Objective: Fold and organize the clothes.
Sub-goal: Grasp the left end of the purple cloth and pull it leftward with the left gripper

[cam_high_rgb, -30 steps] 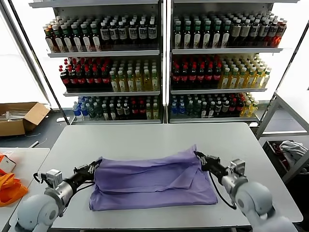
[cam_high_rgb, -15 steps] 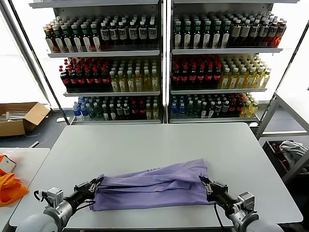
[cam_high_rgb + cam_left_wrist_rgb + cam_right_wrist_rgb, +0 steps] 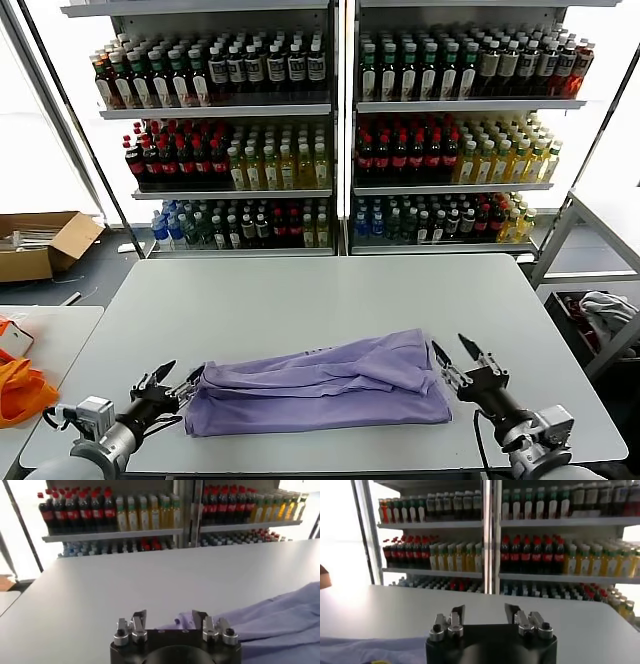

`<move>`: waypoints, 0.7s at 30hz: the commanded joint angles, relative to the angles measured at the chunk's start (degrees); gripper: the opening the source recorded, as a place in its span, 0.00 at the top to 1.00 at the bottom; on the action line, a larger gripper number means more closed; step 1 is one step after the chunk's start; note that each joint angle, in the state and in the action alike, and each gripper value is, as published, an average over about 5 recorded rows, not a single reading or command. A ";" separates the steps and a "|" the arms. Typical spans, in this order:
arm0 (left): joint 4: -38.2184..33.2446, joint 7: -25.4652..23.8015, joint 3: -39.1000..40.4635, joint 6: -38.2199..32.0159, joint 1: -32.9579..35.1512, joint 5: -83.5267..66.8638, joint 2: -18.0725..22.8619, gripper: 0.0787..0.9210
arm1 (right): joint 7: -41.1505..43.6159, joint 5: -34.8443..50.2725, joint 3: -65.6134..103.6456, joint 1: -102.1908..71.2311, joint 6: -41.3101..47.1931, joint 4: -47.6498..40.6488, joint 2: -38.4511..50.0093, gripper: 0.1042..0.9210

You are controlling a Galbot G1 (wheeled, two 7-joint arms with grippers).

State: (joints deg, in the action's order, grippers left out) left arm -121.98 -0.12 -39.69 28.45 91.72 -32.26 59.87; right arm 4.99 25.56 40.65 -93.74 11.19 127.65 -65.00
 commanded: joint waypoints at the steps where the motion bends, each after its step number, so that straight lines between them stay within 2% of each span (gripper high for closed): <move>1: -3.03 16.57 5.72 -6.46 4.50 -0.75 13.04 0.30 | 0.08 -2.57 4.21 -4.46 -10.86 0.01 -4.37 0.24; 4: -2.32 18.87 8.02 -6.72 4.11 0.27 15.19 0.20 | -0.04 -2.28 3.81 -7.07 -11.66 0.77 -5.47 0.16; 7: -1.11 20.96 10.01 -6.69 2.29 0.83 16.43 0.13 | -0.07 -1.94 2.98 -9.41 -12.23 1.61 -6.54 0.13; 14: 3.10 24.94 14.00 -5.82 -3.00 2.10 18.06 0.12 | 0.06 -2.39 2.93 -11.64 -13.97 1.52 -7.07 0.12; 21: 5.02 25.92 16.33 -4.32 -3.58 2.51 18.62 0.12 | 0.04 -1.77 3.01 -11.65 -14.60 1.32 -5.91 0.12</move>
State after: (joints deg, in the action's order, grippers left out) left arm -119.30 20.97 -27.51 23.94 90.10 -30.45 75.67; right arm 5.08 23.87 43.23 -103.38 -1.11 128.72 -70.24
